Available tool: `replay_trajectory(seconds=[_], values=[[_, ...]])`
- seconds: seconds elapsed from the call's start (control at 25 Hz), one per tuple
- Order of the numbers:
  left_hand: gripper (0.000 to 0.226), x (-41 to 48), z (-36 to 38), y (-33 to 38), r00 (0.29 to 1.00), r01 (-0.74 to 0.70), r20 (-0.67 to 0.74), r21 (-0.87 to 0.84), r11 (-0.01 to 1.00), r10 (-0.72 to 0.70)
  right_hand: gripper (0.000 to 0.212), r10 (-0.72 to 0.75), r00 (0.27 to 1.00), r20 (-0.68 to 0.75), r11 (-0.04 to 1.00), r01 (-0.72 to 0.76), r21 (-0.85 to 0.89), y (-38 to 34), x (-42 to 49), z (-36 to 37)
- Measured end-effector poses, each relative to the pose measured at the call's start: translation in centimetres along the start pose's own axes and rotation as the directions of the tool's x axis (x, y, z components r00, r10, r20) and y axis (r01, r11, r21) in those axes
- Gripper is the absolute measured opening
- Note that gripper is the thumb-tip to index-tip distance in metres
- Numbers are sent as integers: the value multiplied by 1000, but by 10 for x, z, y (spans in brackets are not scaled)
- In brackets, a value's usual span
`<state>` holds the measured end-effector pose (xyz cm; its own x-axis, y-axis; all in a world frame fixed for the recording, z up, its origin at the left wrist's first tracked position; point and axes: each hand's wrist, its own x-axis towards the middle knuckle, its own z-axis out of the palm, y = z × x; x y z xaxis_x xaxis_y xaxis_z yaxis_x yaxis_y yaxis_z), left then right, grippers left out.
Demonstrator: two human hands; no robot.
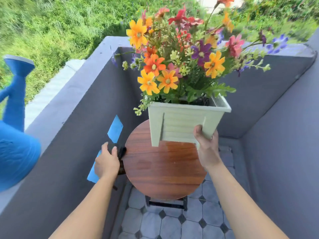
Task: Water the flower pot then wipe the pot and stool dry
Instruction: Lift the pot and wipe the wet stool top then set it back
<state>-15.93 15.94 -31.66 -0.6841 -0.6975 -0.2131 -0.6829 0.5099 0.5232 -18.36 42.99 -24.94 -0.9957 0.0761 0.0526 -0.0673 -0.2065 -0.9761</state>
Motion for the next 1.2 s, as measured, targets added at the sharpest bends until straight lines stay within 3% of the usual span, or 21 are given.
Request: replay_trajectory(seconds=[0.04,0.12,0.24,0.4,0.52,0.6,0.8,0.96,1.08,1.2], values=[[44,1,-1,-4,1000,24,8,-67,997,-24,36,13,1000,-2,998,-13,-53,9,-5,2],[40,3,0,-13,995,78,76,-225,971,-62,51,-6,1000,10,993,7,-116,21,-16,13],[46,6,6,-24,958,160,286,-421,893,-37,67,19,999,42,999,-18,-27,36,-25,28],[70,3,14,-30,906,134,417,-453,881,76,82,77,989,124,996,-81,29,52,-31,30],[54,1,17,-30,915,99,385,-497,862,118,89,102,986,129,994,-106,25,59,-34,26],[44,-3,15,-27,913,62,376,-508,859,156,83,105,984,143,994,-107,7,62,-31,23],[47,3,23,-33,918,65,364,-528,847,157,70,102,982,160,991,-86,-104,64,-24,4],[28,5,29,-36,901,92,402,-538,838,160,52,71,991,110,978,-47,-205,65,-33,-6],[62,9,30,-38,901,68,397,-525,848,173,39,1,998,59,970,14,-241,62,-37,-9],[55,7,32,-39,912,89,386,-520,850,141,29,-66,998,-22,960,58,-273,66,-45,-13]])
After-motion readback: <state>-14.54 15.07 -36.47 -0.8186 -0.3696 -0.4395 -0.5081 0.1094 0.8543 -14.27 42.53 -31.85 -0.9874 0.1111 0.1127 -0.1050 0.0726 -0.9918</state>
